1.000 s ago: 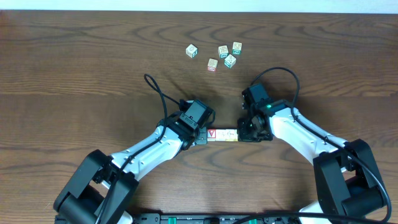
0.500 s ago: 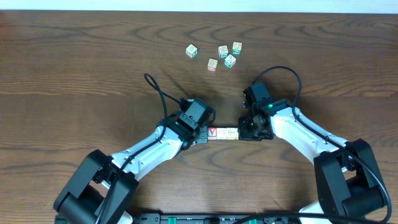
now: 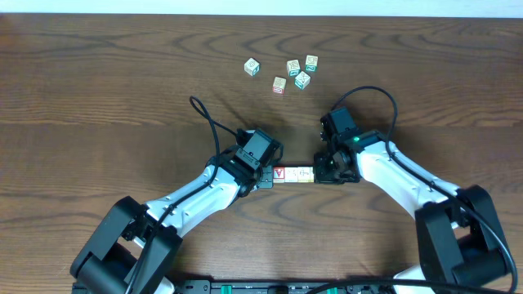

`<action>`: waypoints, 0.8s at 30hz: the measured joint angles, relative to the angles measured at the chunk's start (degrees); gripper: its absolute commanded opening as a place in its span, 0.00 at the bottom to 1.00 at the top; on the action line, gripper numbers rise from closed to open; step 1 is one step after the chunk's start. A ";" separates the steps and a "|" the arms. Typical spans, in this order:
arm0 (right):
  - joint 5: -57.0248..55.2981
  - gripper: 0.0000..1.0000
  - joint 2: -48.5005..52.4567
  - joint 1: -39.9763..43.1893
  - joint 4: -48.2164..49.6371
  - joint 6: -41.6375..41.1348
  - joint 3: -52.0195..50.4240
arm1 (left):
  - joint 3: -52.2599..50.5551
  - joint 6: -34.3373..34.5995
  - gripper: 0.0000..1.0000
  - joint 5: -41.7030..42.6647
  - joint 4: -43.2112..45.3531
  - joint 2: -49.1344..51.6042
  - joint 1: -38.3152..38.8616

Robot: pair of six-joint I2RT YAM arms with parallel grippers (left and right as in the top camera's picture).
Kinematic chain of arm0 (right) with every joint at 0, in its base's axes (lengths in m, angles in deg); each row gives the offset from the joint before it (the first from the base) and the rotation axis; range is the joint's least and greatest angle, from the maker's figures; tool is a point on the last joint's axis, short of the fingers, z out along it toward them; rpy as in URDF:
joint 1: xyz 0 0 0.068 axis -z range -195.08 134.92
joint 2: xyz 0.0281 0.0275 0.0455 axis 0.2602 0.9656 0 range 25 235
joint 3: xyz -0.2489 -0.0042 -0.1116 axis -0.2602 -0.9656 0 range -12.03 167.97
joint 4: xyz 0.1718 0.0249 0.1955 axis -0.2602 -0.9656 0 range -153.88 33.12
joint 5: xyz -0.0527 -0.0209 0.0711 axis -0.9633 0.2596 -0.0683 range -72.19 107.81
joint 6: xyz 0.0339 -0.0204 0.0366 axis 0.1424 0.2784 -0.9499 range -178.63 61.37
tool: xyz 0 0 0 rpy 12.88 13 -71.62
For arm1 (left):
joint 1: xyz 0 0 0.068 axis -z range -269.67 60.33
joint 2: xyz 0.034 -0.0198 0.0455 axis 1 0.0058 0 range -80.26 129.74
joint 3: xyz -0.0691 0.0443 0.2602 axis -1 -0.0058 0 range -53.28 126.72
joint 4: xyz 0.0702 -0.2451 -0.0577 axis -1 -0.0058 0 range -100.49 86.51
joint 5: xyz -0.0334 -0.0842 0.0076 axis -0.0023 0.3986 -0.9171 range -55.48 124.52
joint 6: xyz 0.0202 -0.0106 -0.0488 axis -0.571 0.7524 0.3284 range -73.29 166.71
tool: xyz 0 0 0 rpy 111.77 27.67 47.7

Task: Lift 5 blocks

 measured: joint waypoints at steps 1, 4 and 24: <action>-0.07 0.01 -0.63 0.00 -0.07 0.04 0.00 | 0.00 0.00 0.07 -0.02 -0.02 0.00 0.00; -0.46 0.01 -2.91 0.00 -0.33 0.20 0.00 | -0.31 0.02 0.07 -0.04 0.00 0.00 0.00; -0.85 0.01 -5.22 0.00 -1.51 1.07 0.00 | -0.72 0.02 0.07 0.02 0.04 -2.36 0.00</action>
